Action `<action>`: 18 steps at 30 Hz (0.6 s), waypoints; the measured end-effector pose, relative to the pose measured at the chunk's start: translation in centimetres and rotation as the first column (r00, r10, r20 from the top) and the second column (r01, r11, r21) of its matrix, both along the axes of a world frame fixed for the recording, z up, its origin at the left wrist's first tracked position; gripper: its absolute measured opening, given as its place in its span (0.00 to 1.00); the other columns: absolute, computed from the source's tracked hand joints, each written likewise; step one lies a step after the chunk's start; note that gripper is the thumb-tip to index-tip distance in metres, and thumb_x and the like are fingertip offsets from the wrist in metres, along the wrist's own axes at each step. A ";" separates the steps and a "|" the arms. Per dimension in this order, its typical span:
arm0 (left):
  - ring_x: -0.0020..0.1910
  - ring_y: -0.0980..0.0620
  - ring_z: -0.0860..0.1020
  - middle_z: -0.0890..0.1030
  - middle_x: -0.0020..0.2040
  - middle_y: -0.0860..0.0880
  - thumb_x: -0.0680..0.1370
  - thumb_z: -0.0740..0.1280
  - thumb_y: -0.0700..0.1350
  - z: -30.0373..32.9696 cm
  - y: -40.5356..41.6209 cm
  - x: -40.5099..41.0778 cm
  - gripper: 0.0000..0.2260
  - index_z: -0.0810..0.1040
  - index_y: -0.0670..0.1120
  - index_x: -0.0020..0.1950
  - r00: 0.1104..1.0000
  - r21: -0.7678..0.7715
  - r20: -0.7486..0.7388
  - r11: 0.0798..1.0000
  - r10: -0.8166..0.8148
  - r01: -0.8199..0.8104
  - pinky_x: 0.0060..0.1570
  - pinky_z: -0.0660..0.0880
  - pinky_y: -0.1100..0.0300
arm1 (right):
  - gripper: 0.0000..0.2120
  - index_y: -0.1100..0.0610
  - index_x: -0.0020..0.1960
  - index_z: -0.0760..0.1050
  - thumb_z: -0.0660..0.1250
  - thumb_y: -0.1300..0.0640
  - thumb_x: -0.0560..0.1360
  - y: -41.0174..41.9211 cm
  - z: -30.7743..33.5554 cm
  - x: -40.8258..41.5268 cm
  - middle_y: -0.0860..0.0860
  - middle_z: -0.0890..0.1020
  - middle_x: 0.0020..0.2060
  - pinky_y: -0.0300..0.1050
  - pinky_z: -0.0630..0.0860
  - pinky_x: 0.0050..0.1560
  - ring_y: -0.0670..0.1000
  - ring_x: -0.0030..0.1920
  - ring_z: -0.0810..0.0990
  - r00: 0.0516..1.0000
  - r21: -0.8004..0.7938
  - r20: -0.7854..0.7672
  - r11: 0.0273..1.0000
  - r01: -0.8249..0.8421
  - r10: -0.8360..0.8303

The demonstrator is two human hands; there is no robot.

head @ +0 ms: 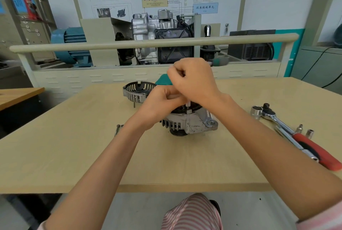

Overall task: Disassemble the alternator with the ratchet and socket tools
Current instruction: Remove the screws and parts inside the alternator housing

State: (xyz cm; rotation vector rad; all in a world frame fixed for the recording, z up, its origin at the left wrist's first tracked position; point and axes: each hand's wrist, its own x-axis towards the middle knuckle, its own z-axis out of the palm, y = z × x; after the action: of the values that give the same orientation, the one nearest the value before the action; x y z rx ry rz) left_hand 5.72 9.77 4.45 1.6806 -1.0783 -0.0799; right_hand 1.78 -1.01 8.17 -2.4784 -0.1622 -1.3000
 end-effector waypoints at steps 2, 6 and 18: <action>0.42 0.59 0.81 0.85 0.39 0.49 0.76 0.68 0.38 0.1 0.0 0.2 0.08 0.83 0.51 0.46 0.998 0.019 -0.033 0.999 -0.044 0.045 0.49 0.74 0.71 | 0.22 0.54 0.24 0.58 0.61 0.62 0.73 -0.6 0.1 0.1 0.48 0.61 0.20 0.42 0.59 0.30 0.46 0.25 0.60 0.981 0.147 0.022 0.970 -0.194 0.192; 0.41 0.63 0.81 0.84 0.38 0.58 0.74 0.69 0.36 0.1 -0.2 0.2 0.08 0.82 0.49 0.44 0.999 -0.029 -0.040 1.000 -0.008 0.007 0.44 0.74 0.73 | 0.20 0.55 0.25 0.59 0.60 0.58 0.75 -0.6 0.2 0.1 0.47 0.63 0.21 0.42 0.60 0.32 0.46 0.26 0.62 0.999 0.019 -0.014 0.999 -0.030 0.030; 0.43 0.62 0.81 0.85 0.40 0.51 0.75 0.68 0.39 -0.1 -0.3 0.2 0.06 0.83 0.49 0.45 0.999 -0.012 -0.046 1.000 -0.014 0.013 0.45 0.72 0.75 | 0.22 0.53 0.24 0.57 0.61 0.59 0.73 -0.6 0.4 0.3 0.47 0.61 0.20 0.42 0.59 0.31 0.46 0.24 0.60 0.998 0.025 -0.039 0.999 -0.049 0.050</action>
State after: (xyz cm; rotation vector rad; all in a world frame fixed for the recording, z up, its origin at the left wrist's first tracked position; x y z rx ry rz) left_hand 5.96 9.43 4.39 1.6534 -1.0539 -0.1195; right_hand 2.04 -1.63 8.54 -2.4624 -0.1954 -1.2250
